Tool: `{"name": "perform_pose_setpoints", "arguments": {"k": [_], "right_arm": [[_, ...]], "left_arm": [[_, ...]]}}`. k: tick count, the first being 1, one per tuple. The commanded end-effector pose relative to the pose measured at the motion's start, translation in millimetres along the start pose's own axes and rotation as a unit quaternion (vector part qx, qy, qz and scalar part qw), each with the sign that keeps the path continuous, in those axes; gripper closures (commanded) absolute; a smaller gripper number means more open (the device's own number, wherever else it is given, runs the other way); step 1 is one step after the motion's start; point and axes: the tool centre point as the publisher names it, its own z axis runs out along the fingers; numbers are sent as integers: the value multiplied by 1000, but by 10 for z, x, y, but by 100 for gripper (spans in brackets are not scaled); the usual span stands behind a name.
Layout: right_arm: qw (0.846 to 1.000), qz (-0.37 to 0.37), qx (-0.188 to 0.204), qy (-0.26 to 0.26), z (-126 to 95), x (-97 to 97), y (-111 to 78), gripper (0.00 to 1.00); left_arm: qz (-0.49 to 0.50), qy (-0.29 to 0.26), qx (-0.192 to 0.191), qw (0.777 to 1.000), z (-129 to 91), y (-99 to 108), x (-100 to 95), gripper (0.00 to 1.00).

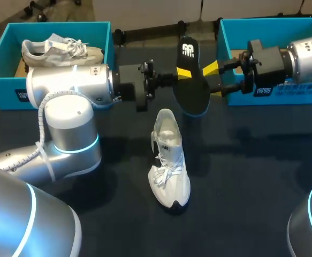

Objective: Take the shoe out of the shoebox, open the shoe tongue, remove and reinsert the insole, then place the shoe into the shoebox

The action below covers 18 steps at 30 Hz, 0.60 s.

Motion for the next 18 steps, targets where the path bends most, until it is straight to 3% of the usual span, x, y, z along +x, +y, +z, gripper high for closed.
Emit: {"name": "perform_pose_setpoints", "arguments": {"k": [1, 7, 18], "right_arm": [[1000, 1, 6, 5, 78, -45, 48, 40], [1000, 2, 10, 11, 128, -62, 50, 51], [1000, 4, 13, 18, 174, -90, 45, 59]], "left_arm": [[2, -3, -4, 1000, 139, 9, 24, 100], [3, -4, -6, 1000, 225, 21, 35, 100], [2, -7, -6, 1000, 294, 44, 34, 100]]}}
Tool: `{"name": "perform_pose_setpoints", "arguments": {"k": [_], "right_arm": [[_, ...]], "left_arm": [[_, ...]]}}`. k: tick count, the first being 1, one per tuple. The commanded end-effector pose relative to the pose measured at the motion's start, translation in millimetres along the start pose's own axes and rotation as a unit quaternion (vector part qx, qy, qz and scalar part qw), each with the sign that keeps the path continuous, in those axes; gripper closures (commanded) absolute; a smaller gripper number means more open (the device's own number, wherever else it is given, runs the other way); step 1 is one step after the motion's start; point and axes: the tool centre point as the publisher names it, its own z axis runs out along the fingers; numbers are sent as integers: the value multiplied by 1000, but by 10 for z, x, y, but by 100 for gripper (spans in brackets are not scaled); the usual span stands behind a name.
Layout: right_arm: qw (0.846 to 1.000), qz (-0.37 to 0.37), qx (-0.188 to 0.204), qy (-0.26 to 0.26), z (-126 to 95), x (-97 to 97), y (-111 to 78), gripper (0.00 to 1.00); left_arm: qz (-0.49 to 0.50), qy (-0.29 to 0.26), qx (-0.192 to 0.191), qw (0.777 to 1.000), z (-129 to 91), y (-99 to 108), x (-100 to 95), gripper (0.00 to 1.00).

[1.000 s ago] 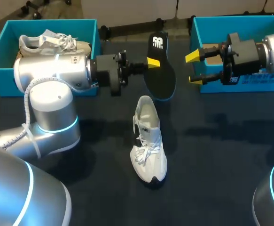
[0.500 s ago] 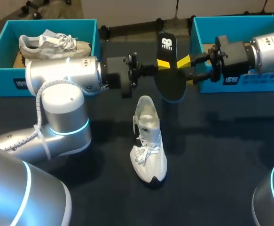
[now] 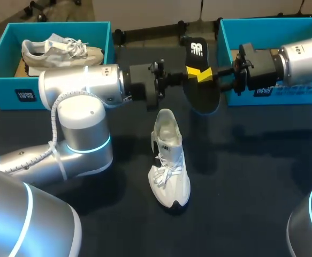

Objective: Take the shoe out of the shoebox, open the shoe tongue, remove and reinsert the insole, then place the shoe into the shoebox

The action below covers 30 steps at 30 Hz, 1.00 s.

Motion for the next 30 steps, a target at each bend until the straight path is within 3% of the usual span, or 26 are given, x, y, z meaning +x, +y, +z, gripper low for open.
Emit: {"name": "perform_pose_setpoints", "arguments": {"k": [1, 6, 9, 11, 18, 20, 22, 30], "right_arm": [[1000, 0, 1, 1, 24, -16, 18, 60], [1000, 0, 0, 2, 24, -27, 24, 65], [1000, 0, 0, 4, 24, -28, 25, 79], [1000, 0, 0, 5, 25, -30, 28, 98], [1000, -6, 1, 9, 35, -30, 52, 100], [1000, -7, 1, 9, 36, -31, 54, 100], [1000, -8, -1, 10, 32, -36, 56, 100], [1000, -10, -9, 2, -21, -62, 65, 100]], "left_arm": [[1, -1, -2, 1000, 58, 6, 7, 100], [-5, -2, -4, 1000, 59, 11, 27, 100], [-6, -1, -5, 1000, 57, 11, 28, 100], [-8, -3, -5, 1000, 60, 2, 19, 100], [-10, -8, -4, 1000, 66, -18, -16, 100], [-10, -8, -3, 1000, 64, -20, -24, 64], [-9, -6, -2, 1000, 55, -15, -35, 0], [-22, 10, 2, 1000, -101, -3, -44, 0]]}}
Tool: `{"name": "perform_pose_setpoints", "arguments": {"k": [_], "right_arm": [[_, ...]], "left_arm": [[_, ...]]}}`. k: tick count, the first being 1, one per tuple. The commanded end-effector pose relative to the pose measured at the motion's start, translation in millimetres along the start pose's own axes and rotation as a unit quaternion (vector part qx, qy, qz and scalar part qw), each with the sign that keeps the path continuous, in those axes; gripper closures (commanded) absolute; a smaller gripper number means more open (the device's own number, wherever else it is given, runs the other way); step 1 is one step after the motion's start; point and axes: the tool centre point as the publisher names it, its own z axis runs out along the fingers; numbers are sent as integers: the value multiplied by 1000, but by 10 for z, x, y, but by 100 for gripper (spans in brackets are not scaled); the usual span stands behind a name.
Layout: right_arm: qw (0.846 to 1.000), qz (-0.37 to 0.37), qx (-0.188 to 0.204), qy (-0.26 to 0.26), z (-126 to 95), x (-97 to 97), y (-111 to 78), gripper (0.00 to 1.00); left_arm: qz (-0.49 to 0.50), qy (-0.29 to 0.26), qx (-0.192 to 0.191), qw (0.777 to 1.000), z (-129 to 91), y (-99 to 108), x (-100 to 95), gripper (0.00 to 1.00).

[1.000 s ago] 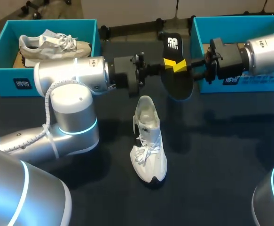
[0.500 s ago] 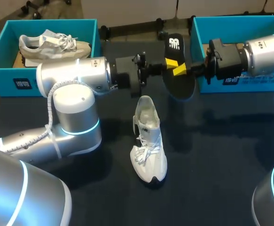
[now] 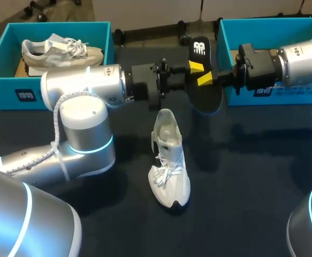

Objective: Take the shoe out of the shoebox, open the shoe tongue, remove and reinsert the insole, then place the shoe into the shoebox

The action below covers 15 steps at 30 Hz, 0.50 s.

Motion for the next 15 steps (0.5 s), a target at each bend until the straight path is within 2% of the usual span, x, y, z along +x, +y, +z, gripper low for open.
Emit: {"name": "perform_pose_setpoints", "arguments": {"k": [1, 8, 15], "right_arm": [[1000, -1, -3, -5, -21, -5, -3, 100], [1000, -5, -11, -12, -75, -14, 14, 100], [1000, -14, -15, -21, -109, -8, 54, 100]], "left_arm": [[-9, 14, 6, 1000, -150, 0, -43, 0], [-43, 38, 6, 998, -404, 37, -41, 0], [-97, 72, 0, 993, -693, 48, 41, 0]]}}
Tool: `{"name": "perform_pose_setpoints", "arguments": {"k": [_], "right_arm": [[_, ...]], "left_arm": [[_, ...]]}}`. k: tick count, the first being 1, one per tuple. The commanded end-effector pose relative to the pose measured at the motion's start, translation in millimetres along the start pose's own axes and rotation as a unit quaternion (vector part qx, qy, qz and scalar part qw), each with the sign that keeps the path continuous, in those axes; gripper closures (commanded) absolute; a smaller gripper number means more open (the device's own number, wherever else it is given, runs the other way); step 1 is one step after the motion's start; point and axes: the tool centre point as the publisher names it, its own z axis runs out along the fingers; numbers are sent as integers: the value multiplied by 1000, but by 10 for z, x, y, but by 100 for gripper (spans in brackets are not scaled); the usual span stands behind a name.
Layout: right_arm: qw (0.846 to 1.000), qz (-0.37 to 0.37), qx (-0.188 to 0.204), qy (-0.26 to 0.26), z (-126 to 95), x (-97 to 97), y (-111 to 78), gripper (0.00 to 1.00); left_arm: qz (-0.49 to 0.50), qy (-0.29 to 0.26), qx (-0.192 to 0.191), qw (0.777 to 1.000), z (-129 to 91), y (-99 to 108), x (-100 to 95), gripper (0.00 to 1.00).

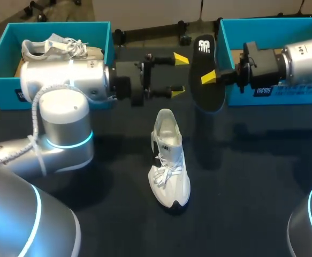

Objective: Take the shoe out of the shoebox, open the shoe tongue, remove and reinsert the insole, then place the shoe into the shoebox

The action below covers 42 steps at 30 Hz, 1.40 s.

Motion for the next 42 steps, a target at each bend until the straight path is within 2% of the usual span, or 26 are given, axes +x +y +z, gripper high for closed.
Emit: {"name": "perform_pose_setpoints", "arguments": {"k": [1, 3, 10, 15, 22, 26, 30, 33, 42], "right_arm": [[1000, -5, -2, -6, -21, 28, 5, 100], [1000, -11, -3, -8, -27, 38, 17, 100], [999, -49, -8, -13, -44, 74, 61, 100], [996, -84, -17, -12, -28, 111, 85, 100], [992, -128, -22, -5, 10, 130, 101, 100], [988, -155, -27, -2, 30, 153, 112, 100], [985, -170, -28, -1, 50, 180, 145, 100], [985, -170, -28, -1, 50, 180, 145, 100], [985, -170, -28, -1, 50, 180, 145, 100]], "left_arm": [[-22, 32, -1, 999, -288, -19, 21, 0], [-38, 42, -3, 998, -349, -17, 47, 0], [-84, 116, 24, 989, -527, -30, 228, 0], [-97, 167, 77, 978, -605, -57, 334, 0], [-92, 221, 105, 965, -676, -58, 481, 0], [-114, 259, 129, 950, -739, -66, 589, 0], [-122, 284, 137, 941, -773, -75, 644, 0], [-121, 309, 129, 934, -780, -66, 688, 0], [-121, 309, 129, 934, -780, -66, 688, 0]]}}
